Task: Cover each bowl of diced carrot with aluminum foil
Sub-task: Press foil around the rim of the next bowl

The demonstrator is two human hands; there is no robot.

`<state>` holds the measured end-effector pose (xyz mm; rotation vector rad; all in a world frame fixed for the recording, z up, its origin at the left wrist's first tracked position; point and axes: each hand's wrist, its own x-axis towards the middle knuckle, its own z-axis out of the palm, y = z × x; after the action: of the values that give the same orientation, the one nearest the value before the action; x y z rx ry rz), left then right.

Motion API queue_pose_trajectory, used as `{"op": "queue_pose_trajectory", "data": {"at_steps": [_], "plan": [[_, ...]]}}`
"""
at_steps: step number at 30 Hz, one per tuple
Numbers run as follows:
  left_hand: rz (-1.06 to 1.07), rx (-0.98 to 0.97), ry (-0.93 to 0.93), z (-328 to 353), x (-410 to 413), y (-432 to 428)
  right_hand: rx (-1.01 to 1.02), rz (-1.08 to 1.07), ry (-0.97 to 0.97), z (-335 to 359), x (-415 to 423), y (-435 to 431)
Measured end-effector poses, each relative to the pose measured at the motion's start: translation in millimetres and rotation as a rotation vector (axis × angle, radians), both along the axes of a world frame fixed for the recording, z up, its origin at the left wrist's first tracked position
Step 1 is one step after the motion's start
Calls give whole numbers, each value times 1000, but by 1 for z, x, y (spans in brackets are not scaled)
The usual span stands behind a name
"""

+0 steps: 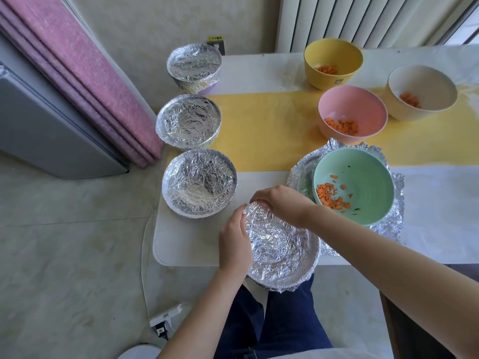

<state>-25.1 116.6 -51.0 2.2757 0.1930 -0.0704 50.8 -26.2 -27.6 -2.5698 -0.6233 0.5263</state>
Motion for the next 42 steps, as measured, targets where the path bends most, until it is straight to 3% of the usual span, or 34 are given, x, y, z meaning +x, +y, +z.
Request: {"op": "queue_pose_trajectory", "data": {"at_steps": [9,18,22,31,42], "plan": [[36,-121,44,9,-1,3,150,-158,45,-3,-8,-12],[39,10,-64,7,9,1,73,-143,-25,-9,-7,-9],[50,31,-51,6,8,0,-72,-94,-7,-1,-2,-6],[53,50,-17,8,6,-3,-168,-6,-40,7,-1,9],[17,26,-4,10,6,-3,-155,27,-29,1,-4,10]]}}
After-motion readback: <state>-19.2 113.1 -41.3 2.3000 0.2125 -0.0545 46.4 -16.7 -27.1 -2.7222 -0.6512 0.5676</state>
